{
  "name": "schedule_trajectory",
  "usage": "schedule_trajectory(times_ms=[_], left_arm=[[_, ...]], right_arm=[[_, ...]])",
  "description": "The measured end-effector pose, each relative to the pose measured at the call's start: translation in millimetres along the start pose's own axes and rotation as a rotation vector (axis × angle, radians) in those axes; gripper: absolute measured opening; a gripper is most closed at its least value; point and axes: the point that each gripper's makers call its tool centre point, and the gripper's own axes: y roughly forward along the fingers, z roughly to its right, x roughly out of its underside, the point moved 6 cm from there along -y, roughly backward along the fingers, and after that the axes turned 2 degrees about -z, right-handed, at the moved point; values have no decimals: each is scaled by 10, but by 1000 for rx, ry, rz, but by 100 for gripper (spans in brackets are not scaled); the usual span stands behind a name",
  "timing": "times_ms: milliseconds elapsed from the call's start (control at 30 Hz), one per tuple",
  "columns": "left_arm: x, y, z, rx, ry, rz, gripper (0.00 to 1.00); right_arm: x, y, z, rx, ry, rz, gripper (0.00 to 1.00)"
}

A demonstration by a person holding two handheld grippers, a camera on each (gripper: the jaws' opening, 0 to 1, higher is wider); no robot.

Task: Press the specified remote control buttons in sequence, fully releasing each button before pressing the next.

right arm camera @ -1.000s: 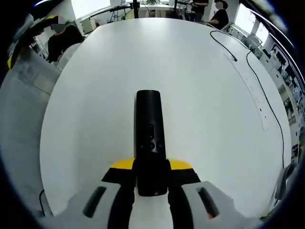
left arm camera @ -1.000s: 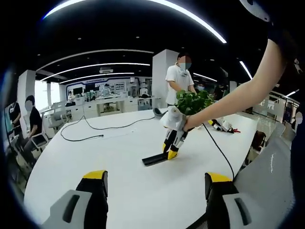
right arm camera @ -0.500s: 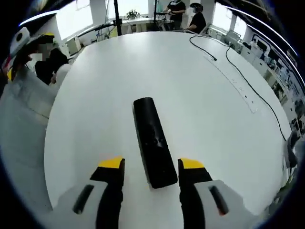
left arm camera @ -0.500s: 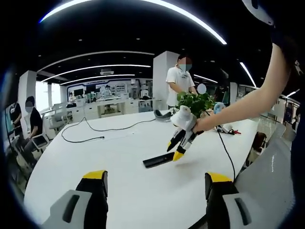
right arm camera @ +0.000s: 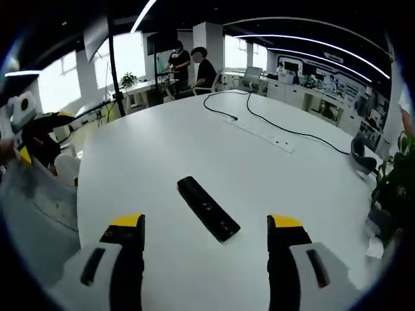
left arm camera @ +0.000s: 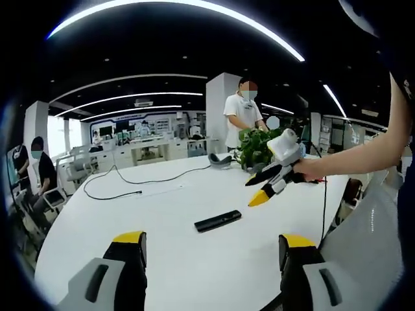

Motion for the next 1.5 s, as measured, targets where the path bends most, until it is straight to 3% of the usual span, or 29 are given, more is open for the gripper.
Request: schedule_trajectory(times_ms=[133,267,467,700,1067,1500], left_arm=[[-15,-12,40,25,17,13,88],[-31,-25,49,32,13,27,89],[-47,-38,67,35,25,41,91],[-52,-53,62,31,23,51,92],[-65,-72,59,35,12,66,94],[-72,-83,42,35,-21,77,94]], right_arm=[[-37,-197,-133,30,17,33,81],[-137,-422,-261,79,30,113,82],[-106,-681,-493,126,28,119,86],[-95,-962,-662,190,59,180,89],[116,-1240,-768,240,139,206,88],[338,-1296,-893,245,147,162,88]])
